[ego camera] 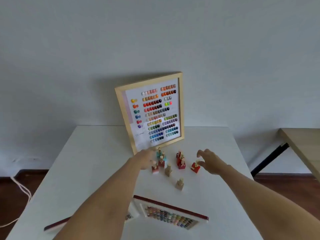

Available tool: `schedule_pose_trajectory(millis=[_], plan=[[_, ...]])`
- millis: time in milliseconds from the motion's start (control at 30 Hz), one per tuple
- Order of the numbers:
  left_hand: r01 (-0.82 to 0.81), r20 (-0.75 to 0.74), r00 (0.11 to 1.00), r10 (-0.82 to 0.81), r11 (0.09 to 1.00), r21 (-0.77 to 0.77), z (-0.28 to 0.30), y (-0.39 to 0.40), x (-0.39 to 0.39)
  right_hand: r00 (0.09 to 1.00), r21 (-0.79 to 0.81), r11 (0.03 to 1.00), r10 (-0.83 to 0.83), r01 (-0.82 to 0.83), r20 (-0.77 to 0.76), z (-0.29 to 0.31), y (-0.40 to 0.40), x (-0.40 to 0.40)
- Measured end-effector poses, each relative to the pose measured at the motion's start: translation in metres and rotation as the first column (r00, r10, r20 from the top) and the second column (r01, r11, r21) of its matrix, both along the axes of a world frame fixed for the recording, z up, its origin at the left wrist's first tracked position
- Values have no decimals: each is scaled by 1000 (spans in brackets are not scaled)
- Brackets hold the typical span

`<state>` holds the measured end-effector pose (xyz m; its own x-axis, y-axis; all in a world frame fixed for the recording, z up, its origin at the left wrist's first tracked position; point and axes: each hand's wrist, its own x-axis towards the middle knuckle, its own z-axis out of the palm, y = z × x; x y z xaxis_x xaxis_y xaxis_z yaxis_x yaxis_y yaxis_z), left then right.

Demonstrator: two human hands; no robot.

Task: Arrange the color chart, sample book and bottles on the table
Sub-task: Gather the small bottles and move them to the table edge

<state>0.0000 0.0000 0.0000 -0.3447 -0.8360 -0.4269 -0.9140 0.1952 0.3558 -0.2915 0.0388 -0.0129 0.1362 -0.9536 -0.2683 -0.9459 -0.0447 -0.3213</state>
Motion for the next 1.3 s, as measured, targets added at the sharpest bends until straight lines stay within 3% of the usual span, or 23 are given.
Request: schedule_pose_trajectory(millis=[200,433,633,767,933,1300], plan=[[-14,-28,999,16,998,58,-25,-8,-6,998,-32,998,-58,59,28,-21,-11,10],[133,-51,990,-134,991,-32,-49,-18,-2,998,-49,996,-69,69,8,-39,-15,25],[225,-41,972,-233,963,-147,-57,-20,-2,998,-66,996,60,-61,-17,-50,-11,39],[306,61,952,-300,937,-166,-63,-20,-7,992,-30,995,95,-97,-82,-57,-13,46],[292,103,956,-276,937,-192,-70,-22,-15,995,-7,998,58,-59,-77,-64,-16,52],[278,47,961,-274,947,-161,-68,-24,-14,997,41,997,-58,60,-51,-69,-16,57]])
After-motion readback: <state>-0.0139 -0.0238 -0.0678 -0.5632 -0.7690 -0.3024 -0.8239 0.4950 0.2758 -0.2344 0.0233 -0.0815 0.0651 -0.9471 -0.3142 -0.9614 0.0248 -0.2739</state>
